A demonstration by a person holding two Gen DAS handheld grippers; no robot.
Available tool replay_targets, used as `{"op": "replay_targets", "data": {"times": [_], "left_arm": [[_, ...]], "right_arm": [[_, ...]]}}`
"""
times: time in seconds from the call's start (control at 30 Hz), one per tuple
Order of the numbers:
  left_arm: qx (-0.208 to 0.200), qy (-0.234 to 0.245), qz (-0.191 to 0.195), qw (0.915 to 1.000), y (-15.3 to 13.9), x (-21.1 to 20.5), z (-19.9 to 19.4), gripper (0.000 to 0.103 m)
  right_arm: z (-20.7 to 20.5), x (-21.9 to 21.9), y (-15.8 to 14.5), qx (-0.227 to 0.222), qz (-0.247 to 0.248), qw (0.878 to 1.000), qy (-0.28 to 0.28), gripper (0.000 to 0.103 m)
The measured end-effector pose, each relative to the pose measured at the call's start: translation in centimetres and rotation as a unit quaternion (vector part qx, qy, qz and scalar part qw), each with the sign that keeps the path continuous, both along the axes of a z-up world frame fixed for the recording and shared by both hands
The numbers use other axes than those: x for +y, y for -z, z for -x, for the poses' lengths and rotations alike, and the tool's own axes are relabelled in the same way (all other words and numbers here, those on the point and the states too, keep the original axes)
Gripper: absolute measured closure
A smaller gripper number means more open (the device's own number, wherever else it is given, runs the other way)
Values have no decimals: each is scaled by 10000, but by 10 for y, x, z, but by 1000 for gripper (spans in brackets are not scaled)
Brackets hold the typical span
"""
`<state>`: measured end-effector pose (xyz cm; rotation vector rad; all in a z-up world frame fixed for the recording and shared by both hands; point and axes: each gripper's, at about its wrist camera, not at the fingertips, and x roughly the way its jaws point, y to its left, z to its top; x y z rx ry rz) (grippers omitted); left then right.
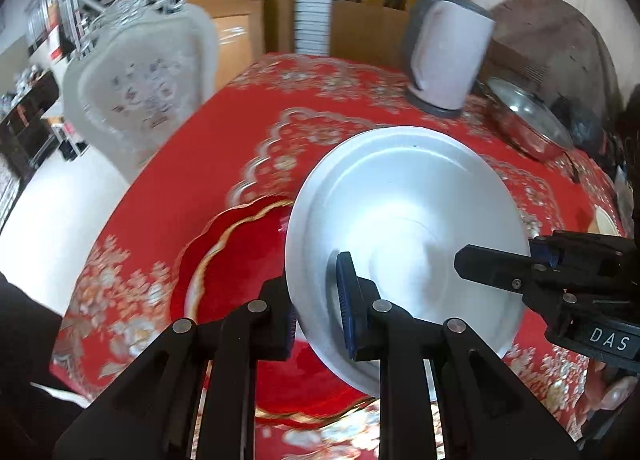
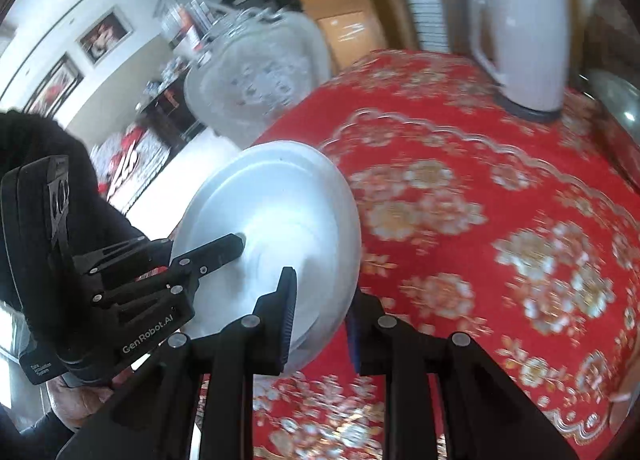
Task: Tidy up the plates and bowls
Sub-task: 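Carry the white plate with both grippers onto the red plate and open, then move both grippers to the cream plastic bowl and close on its rim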
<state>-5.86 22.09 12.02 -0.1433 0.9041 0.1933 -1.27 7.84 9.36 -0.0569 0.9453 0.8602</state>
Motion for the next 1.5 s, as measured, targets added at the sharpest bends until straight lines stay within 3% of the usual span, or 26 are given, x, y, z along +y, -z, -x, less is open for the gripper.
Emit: {"op": "replay_targets", "data": {"times": [0.3, 0.5, 0.77, 0.9, 1.23, 1.33, 1.5], "left_arm": [[226, -342, 192, 9990, 28, 37, 17, 85], [327, -378, 425, 9978, 46, 48, 19, 85], [292, -395, 680, 9965, 53, 55, 18, 76], [150, -421, 599, 9972, 46, 54, 23, 61], [-499, -586, 33, 9970, -6, 30, 53, 58], [-787, -357, -54, 9962, -21, 0, 56, 49], [-1176, 166, 42, 9929, -34, -53, 40, 48]], "right_arm": [[8, 53, 23, 80, 498, 9981, -367, 79], [11, 66, 35, 16, 748, 9965, -382, 79], [9, 63, 33, 166, 530, 9982, -212, 76], [13, 60, 28, 139, 404, 9990, -148, 71], [31, 9, -1, -299, -274, 9990, 188, 70], [39, -21, -8, -388, -589, 9970, 318, 61], [40, -78, -18, -652, -1001, 9892, 852, 60]]}}
